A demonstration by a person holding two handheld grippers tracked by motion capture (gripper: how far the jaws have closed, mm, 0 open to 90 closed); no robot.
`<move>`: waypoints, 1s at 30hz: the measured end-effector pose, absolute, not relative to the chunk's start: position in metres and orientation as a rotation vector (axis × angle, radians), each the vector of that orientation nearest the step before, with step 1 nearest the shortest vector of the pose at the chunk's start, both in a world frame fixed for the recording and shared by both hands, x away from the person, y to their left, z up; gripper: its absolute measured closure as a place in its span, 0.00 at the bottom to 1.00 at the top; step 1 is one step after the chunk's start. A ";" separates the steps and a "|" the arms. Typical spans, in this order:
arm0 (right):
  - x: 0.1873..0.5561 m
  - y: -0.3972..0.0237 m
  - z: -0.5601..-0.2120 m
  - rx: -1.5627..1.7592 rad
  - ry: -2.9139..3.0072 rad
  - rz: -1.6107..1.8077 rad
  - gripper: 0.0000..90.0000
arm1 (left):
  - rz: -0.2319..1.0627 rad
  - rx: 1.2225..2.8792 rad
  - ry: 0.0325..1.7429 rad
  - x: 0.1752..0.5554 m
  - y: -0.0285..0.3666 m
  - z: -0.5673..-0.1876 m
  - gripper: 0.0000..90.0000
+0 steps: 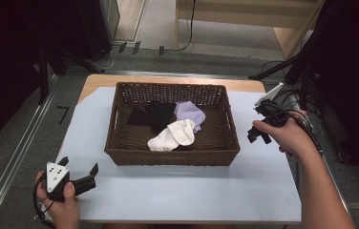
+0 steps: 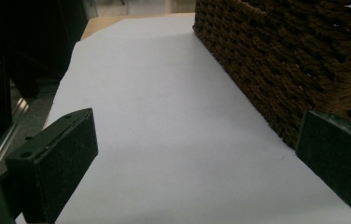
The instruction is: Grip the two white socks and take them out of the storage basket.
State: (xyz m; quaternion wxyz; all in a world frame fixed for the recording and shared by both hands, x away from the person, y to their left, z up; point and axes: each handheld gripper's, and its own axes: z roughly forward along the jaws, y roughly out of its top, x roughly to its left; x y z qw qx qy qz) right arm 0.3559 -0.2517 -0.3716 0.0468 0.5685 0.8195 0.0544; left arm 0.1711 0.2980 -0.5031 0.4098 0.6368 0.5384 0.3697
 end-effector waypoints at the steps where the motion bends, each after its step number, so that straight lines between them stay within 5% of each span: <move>1: 0.357 -0.248 -0.370 1.736 2.502 0.173 0.16 | 0.935 1.597 1.354 0.171 0.298 -0.503 0.00; 30: 0.381 -0.133 -0.367 1.609 2.594 0.208 0.15 | 0.967 1.575 1.365 0.170 0.297 -0.504 0.00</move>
